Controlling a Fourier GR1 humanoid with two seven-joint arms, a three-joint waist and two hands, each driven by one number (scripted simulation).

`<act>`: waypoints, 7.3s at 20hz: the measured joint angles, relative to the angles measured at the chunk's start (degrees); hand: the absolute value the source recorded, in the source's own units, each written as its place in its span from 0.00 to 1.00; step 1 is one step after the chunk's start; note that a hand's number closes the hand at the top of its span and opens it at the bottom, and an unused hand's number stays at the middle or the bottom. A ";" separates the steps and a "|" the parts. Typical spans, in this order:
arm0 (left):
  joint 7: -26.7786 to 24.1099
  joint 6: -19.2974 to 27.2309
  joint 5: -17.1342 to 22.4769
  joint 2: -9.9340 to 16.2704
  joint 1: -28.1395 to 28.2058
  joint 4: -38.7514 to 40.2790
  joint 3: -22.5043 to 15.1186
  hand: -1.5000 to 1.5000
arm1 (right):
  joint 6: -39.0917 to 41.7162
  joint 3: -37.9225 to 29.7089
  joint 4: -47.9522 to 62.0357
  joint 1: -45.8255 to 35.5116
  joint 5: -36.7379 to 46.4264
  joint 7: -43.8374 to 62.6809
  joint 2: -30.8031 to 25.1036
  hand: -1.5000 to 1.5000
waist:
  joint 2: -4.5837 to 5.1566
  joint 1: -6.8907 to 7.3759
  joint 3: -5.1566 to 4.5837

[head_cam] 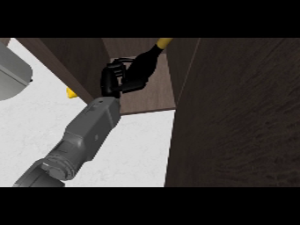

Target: Pick up the wine, place it into the cabinet and close the cabinet

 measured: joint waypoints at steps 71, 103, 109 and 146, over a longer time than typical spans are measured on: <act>7.42 13.10 4.66 3.51 -7.00 3.84 -11.19 1.00 | 4.73 -3.11 1.25 4.58 -4.39 -4.98 1.66 0.00 | 1.19 -2.59 0.15; 11.88 14.98 0.02 4.75 -5.44 3.10 -15.28 0.00 | 5.03 -1.52 1.36 2.83 -4.53 -4.59 1.76 0.00 | 1.78 -2.93 -0.29; 10.20 5.92 -0.60 4.12 -4.80 0.87 -16.01 0.00 | 4.24 -1.81 1.24 2.74 -4.48 -3.86 1.68 0.00 | 1.14 -1.65 -0.57; 22.24 5.19 -3.06 0.97 17.36 -60.46 -27.92 0.00 | -2.18 -1.08 -0.22 2.61 -0.58 1.09 -2.84 0.00 | -2.92 7.48 0.22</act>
